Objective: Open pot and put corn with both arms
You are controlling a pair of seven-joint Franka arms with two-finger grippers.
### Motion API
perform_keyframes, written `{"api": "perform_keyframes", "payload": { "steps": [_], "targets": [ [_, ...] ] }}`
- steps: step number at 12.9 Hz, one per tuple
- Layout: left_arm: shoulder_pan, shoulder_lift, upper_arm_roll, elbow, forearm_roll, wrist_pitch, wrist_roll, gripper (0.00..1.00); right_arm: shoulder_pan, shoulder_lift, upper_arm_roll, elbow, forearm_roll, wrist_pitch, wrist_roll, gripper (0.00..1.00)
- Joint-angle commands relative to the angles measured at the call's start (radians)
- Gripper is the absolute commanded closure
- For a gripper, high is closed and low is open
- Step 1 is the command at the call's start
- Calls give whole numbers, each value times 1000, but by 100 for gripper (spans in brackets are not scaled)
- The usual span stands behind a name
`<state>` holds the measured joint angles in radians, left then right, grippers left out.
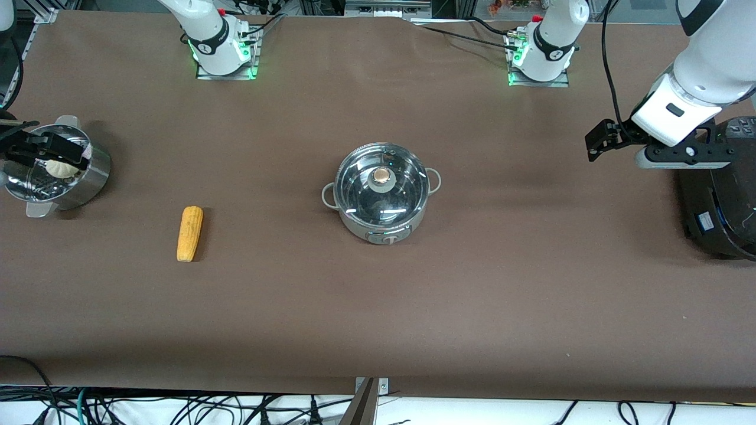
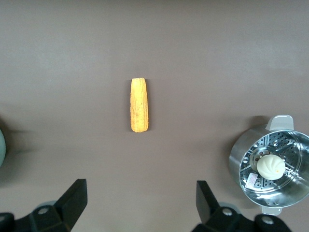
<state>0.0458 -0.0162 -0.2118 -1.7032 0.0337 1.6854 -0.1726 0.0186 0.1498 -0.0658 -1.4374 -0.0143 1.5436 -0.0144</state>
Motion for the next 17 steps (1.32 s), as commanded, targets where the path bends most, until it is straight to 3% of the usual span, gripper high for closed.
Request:
{"api": "perform_keyframes", "payload": {
  "steps": [1, 17],
  "targets": [
    [-7, 12, 12, 33, -18, -26, 19, 0, -12, -3, 15, 9, -9, -13, 5, 0],
    [-21, 32, 5, 63, -24, -116, 16, 0, -12, -3, 15, 8, -32, -2, -4, 0]
  ]
}}
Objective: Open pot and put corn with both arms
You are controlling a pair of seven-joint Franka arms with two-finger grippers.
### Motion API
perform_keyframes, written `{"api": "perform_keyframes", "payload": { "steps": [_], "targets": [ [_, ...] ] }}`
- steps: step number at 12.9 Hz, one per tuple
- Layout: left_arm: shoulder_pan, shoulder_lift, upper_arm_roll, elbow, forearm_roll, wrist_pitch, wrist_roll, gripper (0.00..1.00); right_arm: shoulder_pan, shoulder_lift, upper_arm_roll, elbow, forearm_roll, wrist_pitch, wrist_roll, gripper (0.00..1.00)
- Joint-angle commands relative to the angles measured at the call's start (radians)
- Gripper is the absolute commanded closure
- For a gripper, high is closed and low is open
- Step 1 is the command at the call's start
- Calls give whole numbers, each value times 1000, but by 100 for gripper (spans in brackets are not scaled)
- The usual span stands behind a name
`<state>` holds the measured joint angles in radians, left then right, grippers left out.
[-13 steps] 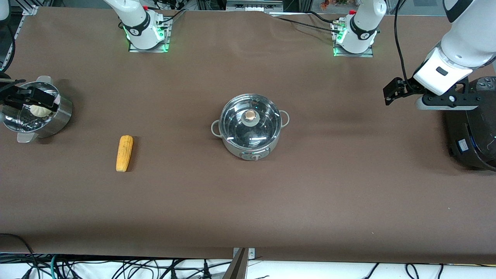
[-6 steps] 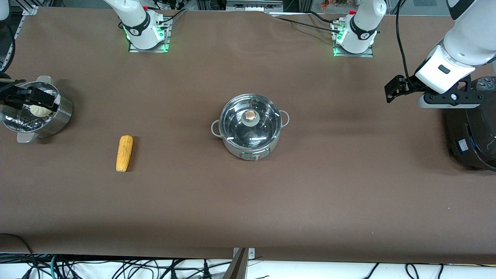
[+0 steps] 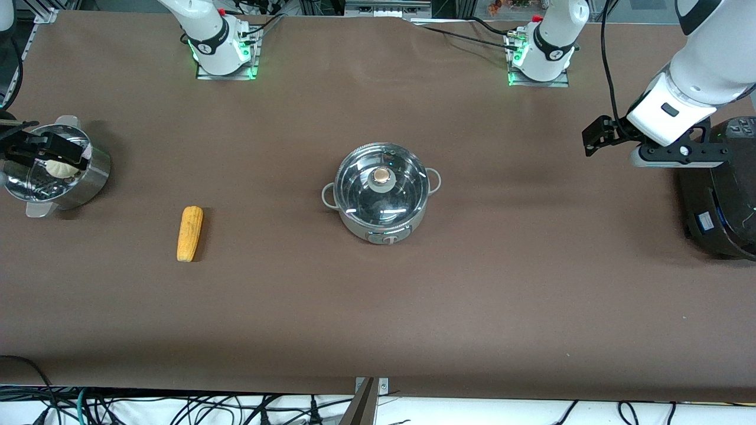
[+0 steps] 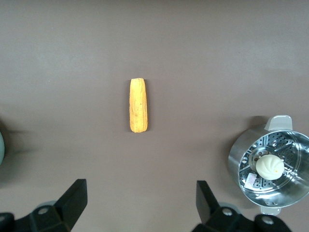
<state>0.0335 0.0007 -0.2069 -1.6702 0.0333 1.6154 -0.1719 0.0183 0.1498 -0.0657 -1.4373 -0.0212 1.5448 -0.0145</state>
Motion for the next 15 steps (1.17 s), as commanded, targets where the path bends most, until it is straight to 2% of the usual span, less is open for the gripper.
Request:
{"api": "perform_keyframes", "payload": {
  "steps": [1, 2, 4, 6, 8, 10, 13, 15],
  "targets": [
    [-10, 16, -21, 33, -27, -51, 14, 0, -12, -2, 15, 8, -25, -3, -4, 0],
    [-17, 22, -28, 36, -64, -49, 8, 0, -9, -2, 17, 8, -25, -2, -2, 0],
    [-39, 73, -83, 49, -154, -31, -65, 0, -8, 37, 18, 8, -11, -2, -4, 0],
    [-122, 180, -124, 140, -153, 46, -209, 0, -6, 92, 20, -5, -8, -3, -2, 0],
    [-269, 336, -123, 277, -139, 96, -389, 0, -5, 167, 20, -9, 1, 30, 1, 0],
    [-358, 459, -126, 352, -52, 174, -451, 0, -3, 267, 26, -11, 3, 107, 2, 0],
    [-420, 565, -129, 351, -30, 233, -442, 0, 14, 346, 29, -46, 38, 191, 13, 0],
    [-451, 585, -129, 346, -27, 236, -443, 0, 12, 364, 29, -138, 46, 306, 13, 0]
  ]
}}
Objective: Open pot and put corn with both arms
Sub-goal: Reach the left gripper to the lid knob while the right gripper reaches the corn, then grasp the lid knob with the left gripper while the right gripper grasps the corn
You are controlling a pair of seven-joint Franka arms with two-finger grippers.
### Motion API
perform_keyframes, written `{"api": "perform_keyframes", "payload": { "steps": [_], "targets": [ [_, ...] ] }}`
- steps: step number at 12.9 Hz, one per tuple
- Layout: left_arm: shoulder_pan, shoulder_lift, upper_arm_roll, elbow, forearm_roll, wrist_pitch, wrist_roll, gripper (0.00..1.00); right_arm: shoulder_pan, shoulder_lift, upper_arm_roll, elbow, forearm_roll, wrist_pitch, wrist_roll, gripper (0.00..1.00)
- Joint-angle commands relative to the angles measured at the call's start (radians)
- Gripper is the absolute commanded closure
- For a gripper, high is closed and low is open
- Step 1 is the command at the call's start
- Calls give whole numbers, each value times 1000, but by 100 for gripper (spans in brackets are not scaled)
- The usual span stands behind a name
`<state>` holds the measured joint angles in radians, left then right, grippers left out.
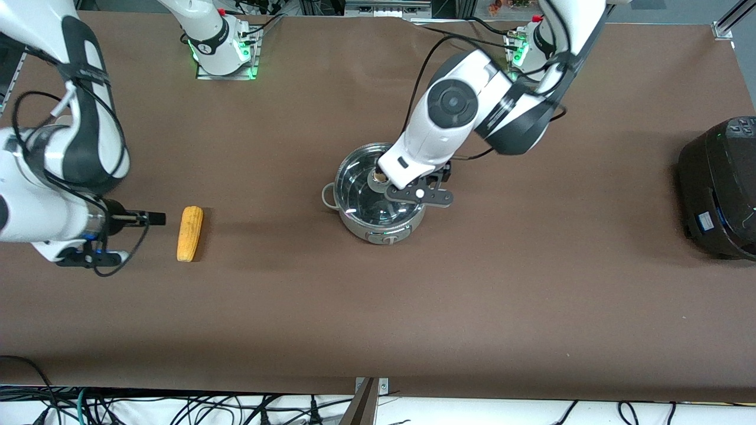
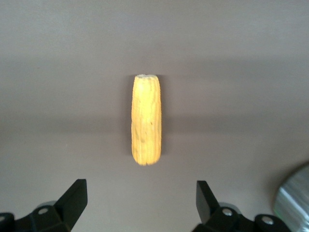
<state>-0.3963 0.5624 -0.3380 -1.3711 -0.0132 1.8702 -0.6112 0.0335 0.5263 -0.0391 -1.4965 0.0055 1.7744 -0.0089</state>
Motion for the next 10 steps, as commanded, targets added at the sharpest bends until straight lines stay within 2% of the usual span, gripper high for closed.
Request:
{"api": "perform_keyframes", "payload": {
  "steps": [1, 4, 10],
  "targets": [
    [-42, 43, 4, 49, 27, -17, -5, 0, -1, -12, 2, -129, 19, 141, 7, 0],
    [-73, 74, 11, 46, 62, 62, -13, 0, -1, 10, 4, -234, 19, 293, 7, 0],
    [-118, 103, 11, 41, 79, 64, -18, 0, -3, 72, 5, -251, 21, 388, 7, 0]
  ]
}}
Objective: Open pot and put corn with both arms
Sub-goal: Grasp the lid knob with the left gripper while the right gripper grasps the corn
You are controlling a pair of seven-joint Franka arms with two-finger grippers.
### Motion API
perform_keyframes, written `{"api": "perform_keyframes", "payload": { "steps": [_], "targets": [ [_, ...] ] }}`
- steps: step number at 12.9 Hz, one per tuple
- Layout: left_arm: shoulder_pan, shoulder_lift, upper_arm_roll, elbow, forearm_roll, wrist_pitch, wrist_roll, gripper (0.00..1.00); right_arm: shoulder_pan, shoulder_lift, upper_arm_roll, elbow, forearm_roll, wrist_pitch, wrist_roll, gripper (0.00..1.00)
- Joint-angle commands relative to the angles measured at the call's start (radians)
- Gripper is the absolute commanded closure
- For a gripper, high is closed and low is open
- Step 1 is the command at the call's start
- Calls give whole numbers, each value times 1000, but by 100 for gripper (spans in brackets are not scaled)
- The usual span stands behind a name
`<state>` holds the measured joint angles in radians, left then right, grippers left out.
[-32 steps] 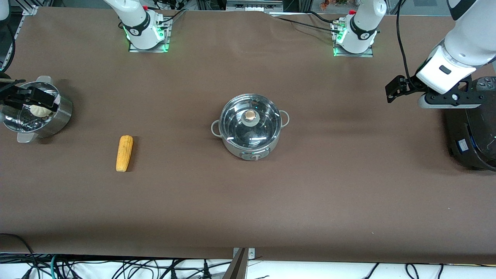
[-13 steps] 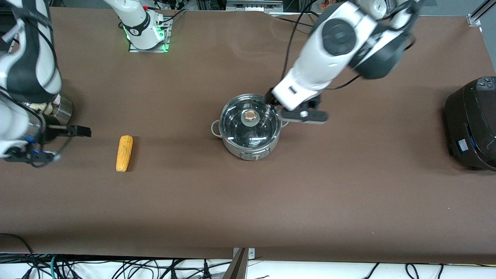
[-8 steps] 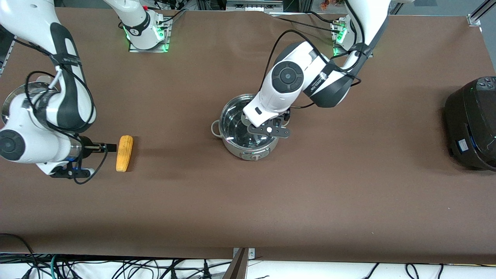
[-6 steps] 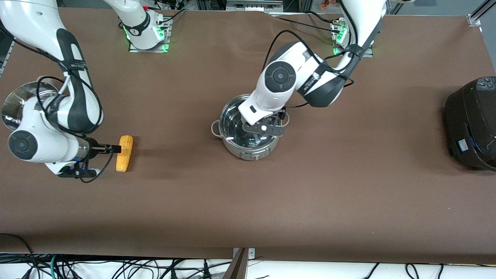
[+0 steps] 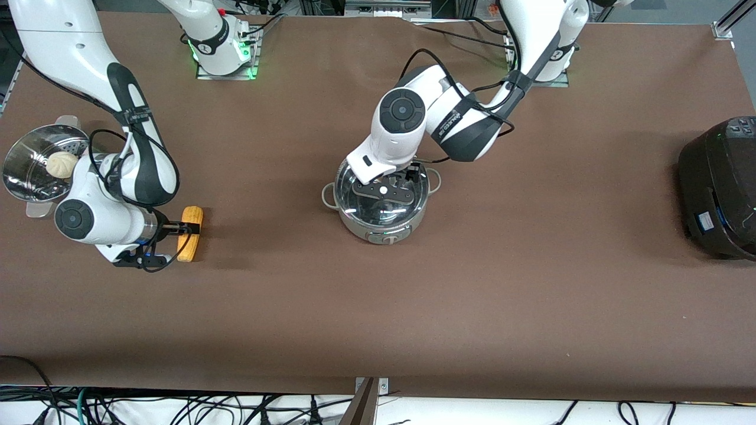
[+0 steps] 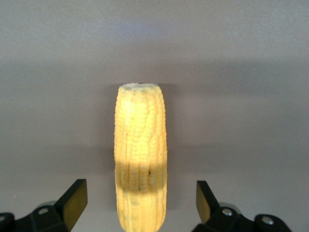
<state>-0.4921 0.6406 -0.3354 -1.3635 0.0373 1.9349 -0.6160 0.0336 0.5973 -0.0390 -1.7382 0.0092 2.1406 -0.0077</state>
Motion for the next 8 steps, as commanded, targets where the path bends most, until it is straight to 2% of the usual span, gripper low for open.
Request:
{"api": "perform_keyframes", "payload": {
  "steps": [1, 2, 3, 4, 5, 6, 8],
  "targets": [
    [-23, 30, 10, 33, 44, -1, -11, 0, -3, 6, 5, -11, 15, 31, 6, 0],
    [-23, 31, 9, 33, 93, -1, -11, 11, -3, 6, 5, -11, 17, 33, 6, 0],
    [-23, 31, 7, 33, 107, -1, -13, 27, -3, 10, 5, -11, 17, 35, 6, 0],
    [-23, 31, 7, 33, 102, -1, -14, 52, -3, 12, 5, -11, 17, 35, 6, 0],
    [-25, 31, 7, 33, 101, -2, -20, 67, -3, 13, 5, -11, 17, 38, 6, 0],
    [-25, 31, 4, 33, 99, -2, -40, 68, -3, 13, 5, -11, 17, 38, 6, 0],
    [-29, 31, 4, 35, 99, -2, -66, 81, -3, 21, 5, -11, 17, 44, 6, 0]
  ]
}}
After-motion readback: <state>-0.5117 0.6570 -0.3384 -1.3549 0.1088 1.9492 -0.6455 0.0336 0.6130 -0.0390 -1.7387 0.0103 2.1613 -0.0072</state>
